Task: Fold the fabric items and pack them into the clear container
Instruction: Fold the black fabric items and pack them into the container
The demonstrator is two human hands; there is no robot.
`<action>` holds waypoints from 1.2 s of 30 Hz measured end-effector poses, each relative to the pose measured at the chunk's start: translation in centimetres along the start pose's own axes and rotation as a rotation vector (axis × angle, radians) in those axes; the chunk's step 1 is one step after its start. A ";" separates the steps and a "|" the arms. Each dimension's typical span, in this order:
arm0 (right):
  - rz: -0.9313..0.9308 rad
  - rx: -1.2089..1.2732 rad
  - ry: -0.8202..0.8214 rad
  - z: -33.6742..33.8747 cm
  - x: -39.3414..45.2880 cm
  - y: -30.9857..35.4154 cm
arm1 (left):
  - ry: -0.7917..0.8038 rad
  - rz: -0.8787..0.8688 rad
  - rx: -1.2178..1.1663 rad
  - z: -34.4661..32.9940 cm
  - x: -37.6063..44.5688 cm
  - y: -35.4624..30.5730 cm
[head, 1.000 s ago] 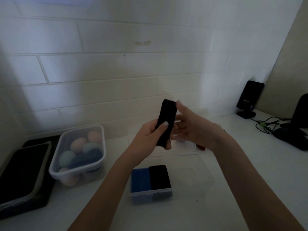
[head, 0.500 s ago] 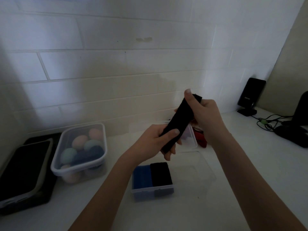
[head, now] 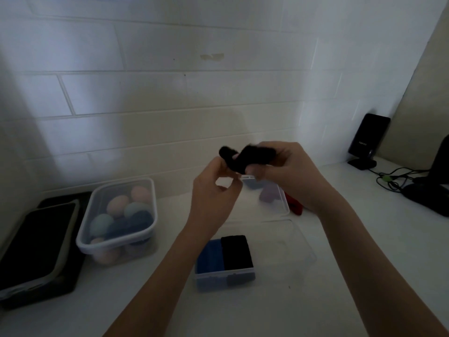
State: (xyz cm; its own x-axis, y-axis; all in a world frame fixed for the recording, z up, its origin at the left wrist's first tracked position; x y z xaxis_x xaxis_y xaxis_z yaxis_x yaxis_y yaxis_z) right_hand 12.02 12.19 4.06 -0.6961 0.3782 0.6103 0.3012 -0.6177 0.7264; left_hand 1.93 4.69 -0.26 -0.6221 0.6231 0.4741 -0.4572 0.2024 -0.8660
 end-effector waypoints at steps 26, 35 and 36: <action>-0.027 -0.249 -0.020 -1.1 0.2 -1.8 | 0.368 0.495 -0.561 -3.5 -0.1 3.9; -0.108 -0.263 0.066 -0.8 -0.2 -2.4 | 0.530 0.494 -0.425 -4.8 -1.4 3.3; -0.132 -0.204 0.091 -0.9 -0.3 -2.5 | 0.547 0.495 -0.411 -4.9 -1.5 3.3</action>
State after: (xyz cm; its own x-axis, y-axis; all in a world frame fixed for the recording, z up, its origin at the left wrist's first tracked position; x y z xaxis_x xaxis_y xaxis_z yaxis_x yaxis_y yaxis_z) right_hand 10.94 12.98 1.77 -0.7791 0.4069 0.4769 0.0726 -0.6971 0.7133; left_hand 4.46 8.12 -4.56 -0.2460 0.9689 -0.0274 0.1208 0.0026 -0.9927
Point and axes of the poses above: each hand's wrist, its own x-axis towards the middle knuckle, its own z-axis out of the back of the hand, y = z × x, the point moved 10 cm from there along x, towards the middle knuckle, and after that the axes turned 10 degrees about z, right-handed, at the moved point
